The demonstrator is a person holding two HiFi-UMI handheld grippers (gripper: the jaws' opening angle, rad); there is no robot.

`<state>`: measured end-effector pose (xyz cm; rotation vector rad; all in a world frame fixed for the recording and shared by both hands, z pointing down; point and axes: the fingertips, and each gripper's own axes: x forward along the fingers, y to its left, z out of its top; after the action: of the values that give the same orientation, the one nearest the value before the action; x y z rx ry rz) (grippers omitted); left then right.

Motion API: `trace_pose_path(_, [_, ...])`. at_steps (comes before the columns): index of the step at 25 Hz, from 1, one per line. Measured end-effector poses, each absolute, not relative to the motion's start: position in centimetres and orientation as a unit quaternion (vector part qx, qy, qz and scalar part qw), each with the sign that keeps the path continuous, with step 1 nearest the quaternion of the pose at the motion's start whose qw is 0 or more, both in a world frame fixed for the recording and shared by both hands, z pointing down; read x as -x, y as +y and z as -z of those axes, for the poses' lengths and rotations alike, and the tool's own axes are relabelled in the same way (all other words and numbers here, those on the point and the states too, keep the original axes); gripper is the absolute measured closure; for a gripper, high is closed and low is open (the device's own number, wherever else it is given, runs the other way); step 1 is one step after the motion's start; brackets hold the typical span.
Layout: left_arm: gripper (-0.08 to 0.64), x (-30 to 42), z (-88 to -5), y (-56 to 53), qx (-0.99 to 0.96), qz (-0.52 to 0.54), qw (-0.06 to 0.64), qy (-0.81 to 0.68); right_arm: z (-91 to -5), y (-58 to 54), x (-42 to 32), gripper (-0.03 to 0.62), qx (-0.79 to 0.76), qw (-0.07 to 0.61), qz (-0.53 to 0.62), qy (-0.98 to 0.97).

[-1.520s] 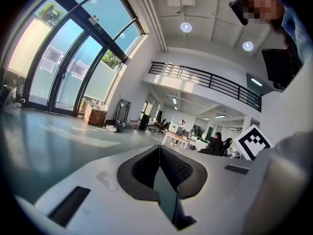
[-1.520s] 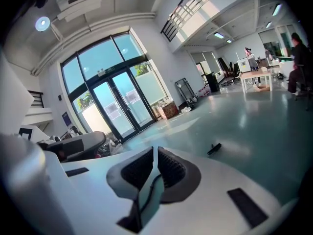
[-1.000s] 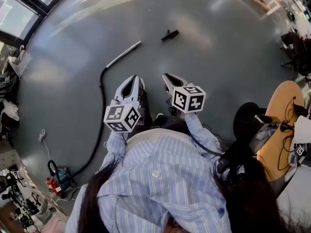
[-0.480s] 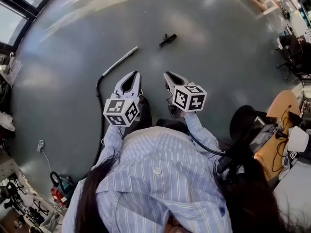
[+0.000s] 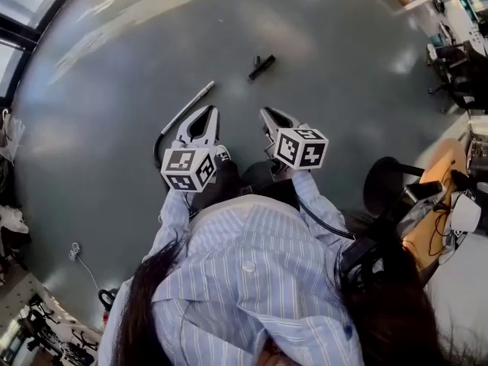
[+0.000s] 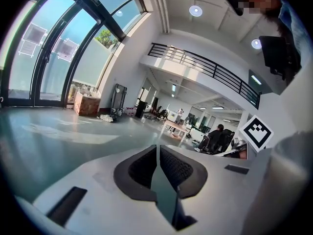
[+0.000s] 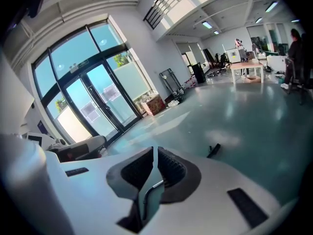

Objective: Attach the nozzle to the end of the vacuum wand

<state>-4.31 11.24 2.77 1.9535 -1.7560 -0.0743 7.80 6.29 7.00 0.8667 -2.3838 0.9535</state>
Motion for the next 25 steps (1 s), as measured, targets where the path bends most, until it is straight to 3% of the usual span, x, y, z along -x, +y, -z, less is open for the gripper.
trace_pose_path(11, [0.552, 5.9, -6.9, 7.0, -0.693, 0.023, 0.308, -0.651, -10.6, 0.6, -9.5, 0.558, -0.335, 0.251, -0.372, -0.828])
trace_pose_path(25, [0.552, 9.6, -13.7, -6.6, -0.627, -0.004, 0.357, -0.692, -19.1, -16.4, -7.3, 0.558, -0.262, 0.341, -0.377, -0.820])
